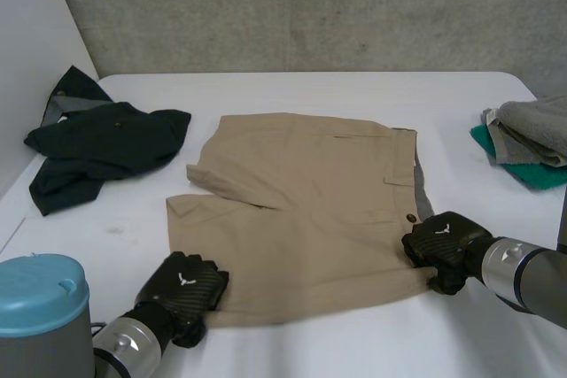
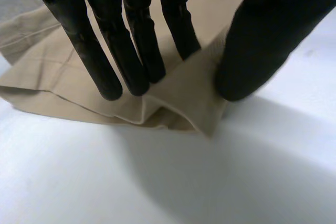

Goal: Fold the laundry.

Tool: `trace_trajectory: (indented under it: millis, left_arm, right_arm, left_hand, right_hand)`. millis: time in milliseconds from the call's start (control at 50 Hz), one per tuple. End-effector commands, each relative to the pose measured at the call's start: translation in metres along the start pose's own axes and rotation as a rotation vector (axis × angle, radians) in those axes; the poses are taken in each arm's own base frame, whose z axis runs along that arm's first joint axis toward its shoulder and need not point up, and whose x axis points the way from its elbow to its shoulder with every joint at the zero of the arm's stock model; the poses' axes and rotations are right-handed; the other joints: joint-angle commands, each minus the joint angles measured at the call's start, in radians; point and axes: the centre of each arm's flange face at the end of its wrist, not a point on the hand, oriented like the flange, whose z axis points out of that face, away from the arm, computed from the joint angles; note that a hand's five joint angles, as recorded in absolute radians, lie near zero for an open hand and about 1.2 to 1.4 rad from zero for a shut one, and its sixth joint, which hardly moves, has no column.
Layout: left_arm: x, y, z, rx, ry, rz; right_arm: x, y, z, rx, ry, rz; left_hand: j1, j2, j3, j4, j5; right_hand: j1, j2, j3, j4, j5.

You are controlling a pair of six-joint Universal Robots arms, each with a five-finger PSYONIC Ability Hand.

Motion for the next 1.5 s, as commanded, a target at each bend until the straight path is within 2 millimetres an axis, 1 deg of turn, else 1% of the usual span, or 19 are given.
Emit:
trace_trajectory:
  millis: [20, 100, 180, 300, 400, 500, 580, 680, 880, 1040, 1140, 1160, 1180, 1200, 1220, 1240, 1280, 1400, 1500]
  left_arm:
    - [-0.008, -0.006, 0.004, 0.049, -0.095, 0.015]
    - [-0.006, -0.007, 0.002, 0.049, -0.103, 0.03]
    - [0.004, -0.003, -0.01, -0.013, -0.051, 0.064]
    - [0.024, 0.001, -0.064, -0.236, 0.125, 0.155]
    - [0.023, -0.015, -0.082, -0.217, 0.14, 0.168]
    - [0.01, -0.051, -0.059, -0.001, 0.034, 0.16]
    - [-0.001, -0.082, -0.023, 0.182, -0.059, 0.164]
    - [-0.019, -0.111, 0.046, 0.328, -0.167, 0.173]
    - [-0.052, -0.133, 0.166, 0.413, -0.328, 0.31]
    - [-0.074, -0.133, 0.225, 0.466, -0.451, 0.322]
    - [-0.079, -0.126, 0.244, 0.488, -0.473, 0.335]
    - [-0.078, -0.125, 0.245, 0.495, -0.477, 0.334]
    - [-0.078, -0.125, 0.246, 0.502, -0.479, 0.334]
    - [-0.077, -0.123, 0.248, 0.514, -0.486, 0.334]
    - [-0.077, -0.124, 0.248, 0.523, -0.489, 0.334]
    - [-0.077, -0.124, 0.248, 0.529, -0.494, 0.332]
    - [-0.071, -0.121, 0.245, 0.538, -0.486, 0.328]
    - [-0.073, -0.145, 0.214, 0.6, -0.508, 0.31]
    - [-0.066, -0.157, 0.173, 0.607, -0.473, 0.269]
  right_arm:
    - [-0.001, 0.0, -0.002, -0.003, -0.004, 0.004]
    - [-0.001, -0.004, -0.011, -0.011, 0.01, -0.007]
    - [-0.009, -0.012, -0.039, -0.047, -0.04, -0.017]
    - [-0.023, -0.013, -0.075, -0.139, -0.114, -0.102]
    - [-0.019, -0.012, -0.087, -0.161, -0.121, -0.141]
    - [-0.006, -0.018, -0.072, -0.086, -0.036, -0.195]
    - [0.012, -0.024, -0.048, -0.03, 0.034, -0.164]
    - [0.034, -0.038, -0.022, 0.061, 0.105, -0.11]
    - [0.067, -0.078, 0.043, 0.27, 0.354, -0.22]
    - [0.083, -0.079, 0.105, 0.394, 0.473, -0.275]
    - [0.089, -0.07, 0.138, 0.434, 0.523, -0.294]
    - [0.091, -0.069, 0.143, 0.446, 0.542, -0.298]
    - [0.092, -0.07, 0.144, 0.448, 0.552, -0.298]
    - [0.094, -0.071, 0.144, 0.452, 0.565, -0.298]
    - [0.095, -0.072, 0.145, 0.455, 0.577, -0.297]
    - [0.098, -0.073, 0.144, 0.457, 0.599, -0.288]
    - [0.101, -0.075, 0.141, 0.456, 0.62, -0.274]
    - [0.103, -0.098, 0.091, 0.49, 0.627, -0.149]
    - [0.09, -0.097, 0.047, 0.41, 0.531, -0.021]
  left_hand:
    - [0.534, 0.553, 0.555, 0.553, 0.559]
    - [0.534, 0.553, 0.555, 0.553, 0.559]
    - [0.534, 0.553, 0.555, 0.553, 0.559]
    - [0.534, 0.553, 0.555, 0.553, 0.559]
    - [0.534, 0.553, 0.555, 0.553, 0.559]
    - [0.534, 0.553, 0.555, 0.553, 0.559]
    - [0.534, 0.553, 0.555, 0.553, 0.559]
    - [0.534, 0.553, 0.555, 0.553, 0.559]
    - [0.534, 0.553, 0.555, 0.553, 0.559]
    - [0.534, 0.553, 0.555, 0.553, 0.559]
    - [0.532, 0.55, 0.552, 0.55, 0.556]
    - [0.41, 0.428, 0.43, 0.428, 0.434]
    - [0.234, 0.252, 0.255, 0.252, 0.259]
    - [-0.265, -0.246, -0.244, -0.246, -0.24]
    - [-0.554, -0.536, -0.534, -0.536, -0.53]
    - [-0.687, -0.669, -0.667, -0.669, -0.663]
    - [-0.687, -0.669, -0.667, -0.669, -0.663]
    - [-0.687, -0.669, -0.667, -0.669, -0.663]
    - [-0.687, -0.669, -0.667, -0.669, -0.663]
  right_hand:
    - [0.456, 0.22, 0.215, 0.209, 0.261]
    - [0.456, 0.22, 0.215, 0.209, 0.261]
    - [0.456, 0.22, 0.215, 0.209, 0.261]
    - [0.456, 0.22, 0.215, 0.209, 0.261]
    - [0.456, 0.22, 0.215, 0.209, 0.261]
    - [0.456, 0.22, 0.215, 0.209, 0.261]
    - [0.456, 0.22, 0.215, 0.209, 0.261]
    - [0.456, 0.22, 0.215, 0.209, 0.261]
    - [0.456, 0.22, 0.215, 0.209, 0.261]
    - [0.456, 0.22, 0.215, 0.209, 0.261]
    - [0.456, 0.22, 0.215, 0.209, 0.261]
    - [0.456, 0.22, 0.215, 0.209, 0.261]
    - [0.326, 0.091, 0.085, 0.08, 0.131]
    - [-0.03, -0.265, -0.271, -0.276, -0.225]
    - [-0.449, -0.684, -0.69, -0.696, -0.644]
    - [-0.766, -1.001, -1.007, -1.012, -0.961]
    - [-0.766, -1.001, -1.007, -1.012, -0.961]
    - [-0.766, -1.001, -1.007, -1.012, -0.961]
    - [-0.766, -1.001, -1.007, -1.012, -0.961]
